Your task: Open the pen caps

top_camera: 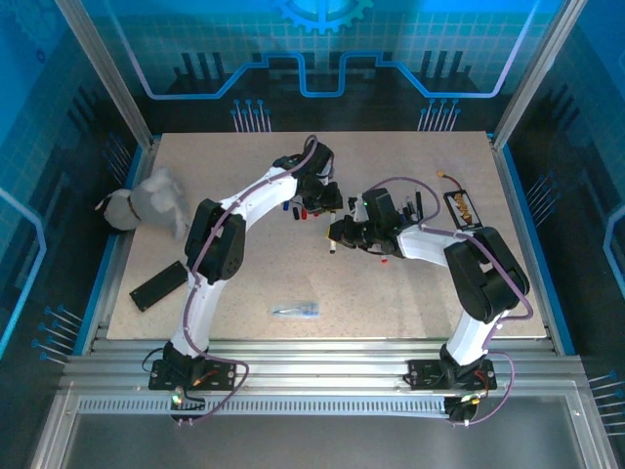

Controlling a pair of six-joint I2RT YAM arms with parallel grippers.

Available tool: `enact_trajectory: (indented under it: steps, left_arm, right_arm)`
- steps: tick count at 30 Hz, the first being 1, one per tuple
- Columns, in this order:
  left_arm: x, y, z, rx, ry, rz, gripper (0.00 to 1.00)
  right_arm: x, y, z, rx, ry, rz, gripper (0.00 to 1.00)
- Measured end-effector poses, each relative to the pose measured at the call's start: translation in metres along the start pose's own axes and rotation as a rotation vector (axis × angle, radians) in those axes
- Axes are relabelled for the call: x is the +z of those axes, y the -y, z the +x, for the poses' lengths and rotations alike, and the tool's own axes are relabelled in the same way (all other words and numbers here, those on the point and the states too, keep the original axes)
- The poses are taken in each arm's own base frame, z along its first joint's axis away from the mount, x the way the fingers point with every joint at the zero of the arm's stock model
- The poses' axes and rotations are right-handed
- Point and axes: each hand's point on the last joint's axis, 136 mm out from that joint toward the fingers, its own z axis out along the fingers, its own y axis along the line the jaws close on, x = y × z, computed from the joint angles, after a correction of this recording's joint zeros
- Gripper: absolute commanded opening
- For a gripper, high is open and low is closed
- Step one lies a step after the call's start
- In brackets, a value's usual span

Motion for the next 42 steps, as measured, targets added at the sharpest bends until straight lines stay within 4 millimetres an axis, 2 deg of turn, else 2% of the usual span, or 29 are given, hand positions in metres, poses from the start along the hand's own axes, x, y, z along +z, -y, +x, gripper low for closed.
enact_trajectory:
  steps: [3, 4, 6, 7, 8, 9, 10, 11, 14, 17, 20, 24, 26, 28, 32, 36, 42]
  left_arm:
    - [-0.003, 0.002, -0.003, -0.001, -0.046, -0.042, 0.00]
    - [-0.004, 0.004, -0.012, 0.004, -0.032, -0.060, 0.00]
    - [-0.008, 0.027, -0.063, 0.038, 0.107, 0.001, 0.00]
    - [-0.015, 0.038, -0.088, 0.053, 0.184, 0.041, 0.00]
    - [-0.024, 0.043, -0.108, 0.060, 0.248, 0.073, 0.00]
    - [-0.030, 0.042, -0.117, 0.056, 0.277, 0.083, 0.00]
    - [-0.037, 0.037, -0.124, 0.044, 0.295, 0.085, 0.00]
    - [-0.042, 0.030, -0.128, 0.031, 0.305, 0.079, 0.00]
    - [-0.044, 0.001, -0.121, -0.014, 0.277, 0.025, 0.00]
    - [-0.036, -0.016, -0.106, -0.029, 0.235, -0.019, 0.00]
    - [-0.026, -0.028, -0.084, -0.027, 0.189, -0.053, 0.00]
    - [-0.022, -0.038, -0.058, -0.012, 0.144, -0.095, 0.00]
    - [-0.022, -0.040, -0.049, 0.004, 0.133, -0.113, 0.00]
    - [-0.022, -0.040, -0.043, 0.020, 0.130, -0.124, 0.00]
    - [-0.017, -0.045, -0.022, 0.038, 0.107, -0.156, 0.00]
    - [-0.011, -0.062, 0.005, 0.055, 0.063, -0.213, 0.00]
    - [-0.015, -0.094, 0.040, 0.048, 0.023, -0.301, 0.00]
  right_arm:
    - [-0.002, -0.004, 0.003, -0.026, 0.025, 0.010, 0.00]
    - [-0.004, -0.007, 0.014, -0.033, 0.001, 0.005, 0.00]
    - [-0.005, -0.021, 0.072, -0.084, -0.124, -0.021, 0.00]
    - [-0.006, -0.033, 0.113, -0.126, -0.216, -0.044, 0.00]
    - [-0.010, -0.042, 0.146, -0.154, -0.294, -0.071, 0.00]
    - [-0.015, -0.046, 0.167, -0.171, -0.343, -0.088, 0.00]
    - [-0.019, -0.045, 0.179, -0.170, -0.373, -0.093, 0.00]
    - [-0.022, -0.040, 0.180, -0.155, -0.374, -0.082, 0.00]
    - [-0.025, -0.026, 0.157, -0.103, -0.319, -0.046, 0.00]
    - [-0.028, -0.013, 0.134, -0.082, -0.264, 0.030, 0.00]
    - [-0.034, -0.008, 0.107, -0.111, -0.209, 0.120, 0.00]
    - [-0.043, -0.004, 0.068, -0.168, -0.128, 0.260, 0.00]
    - [-0.049, 0.005, 0.049, -0.190, -0.093, 0.337, 0.00]
    - [-0.054, 0.017, 0.038, -0.197, -0.082, 0.405, 0.00]
    - [-0.059, 0.047, 0.027, -0.201, -0.098, 0.535, 0.00]
    - [-0.059, 0.071, 0.025, -0.198, -0.133, 0.625, 0.00]
    - [-0.057, 0.087, 0.016, -0.225, -0.156, 0.718, 0.00]
